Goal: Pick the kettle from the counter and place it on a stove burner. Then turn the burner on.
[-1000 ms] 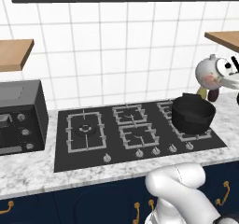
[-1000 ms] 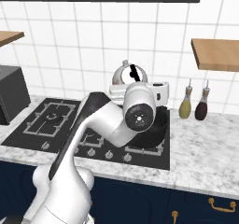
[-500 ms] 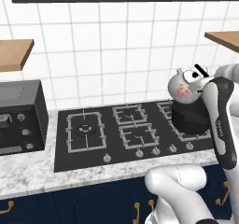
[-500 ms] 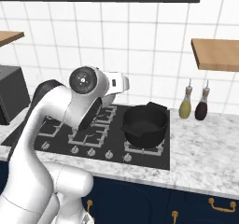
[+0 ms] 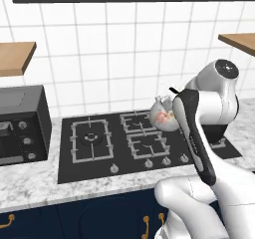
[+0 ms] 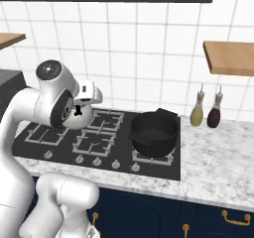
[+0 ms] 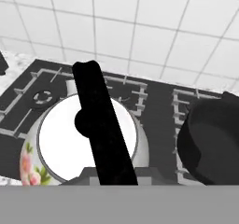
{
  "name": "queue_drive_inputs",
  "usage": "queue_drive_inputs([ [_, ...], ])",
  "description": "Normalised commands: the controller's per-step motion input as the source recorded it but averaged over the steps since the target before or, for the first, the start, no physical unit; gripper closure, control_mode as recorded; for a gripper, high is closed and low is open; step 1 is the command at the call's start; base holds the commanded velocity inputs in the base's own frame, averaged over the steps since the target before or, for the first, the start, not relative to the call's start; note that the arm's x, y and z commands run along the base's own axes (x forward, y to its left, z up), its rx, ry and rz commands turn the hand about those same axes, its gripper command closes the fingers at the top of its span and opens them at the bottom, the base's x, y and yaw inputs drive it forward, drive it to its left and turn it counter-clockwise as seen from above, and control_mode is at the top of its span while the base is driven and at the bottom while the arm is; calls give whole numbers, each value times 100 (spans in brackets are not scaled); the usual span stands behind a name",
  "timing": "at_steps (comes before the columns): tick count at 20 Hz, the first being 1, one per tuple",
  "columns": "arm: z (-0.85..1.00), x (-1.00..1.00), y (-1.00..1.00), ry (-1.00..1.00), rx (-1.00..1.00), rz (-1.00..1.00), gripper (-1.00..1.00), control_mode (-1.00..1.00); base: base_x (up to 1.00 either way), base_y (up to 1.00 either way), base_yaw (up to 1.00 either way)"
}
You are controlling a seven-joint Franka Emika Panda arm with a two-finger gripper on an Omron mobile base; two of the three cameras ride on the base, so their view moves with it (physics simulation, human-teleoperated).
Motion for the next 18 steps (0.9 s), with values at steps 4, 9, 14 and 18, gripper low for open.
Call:
queue_drive_inputs([
  [4, -53, 23, 100, 33, 4, 0, 100, -100, 0, 0, 0],
  [9, -51, 30, 100, 11, 3, -2, 100, -100, 0, 0, 0],
  [14, -11, 12, 40, -1, 0, -3, 100, -100, 0, 0, 0],
  [18, 0, 49, 64, -3, -2, -14, 100, -100, 0, 0, 0],
])
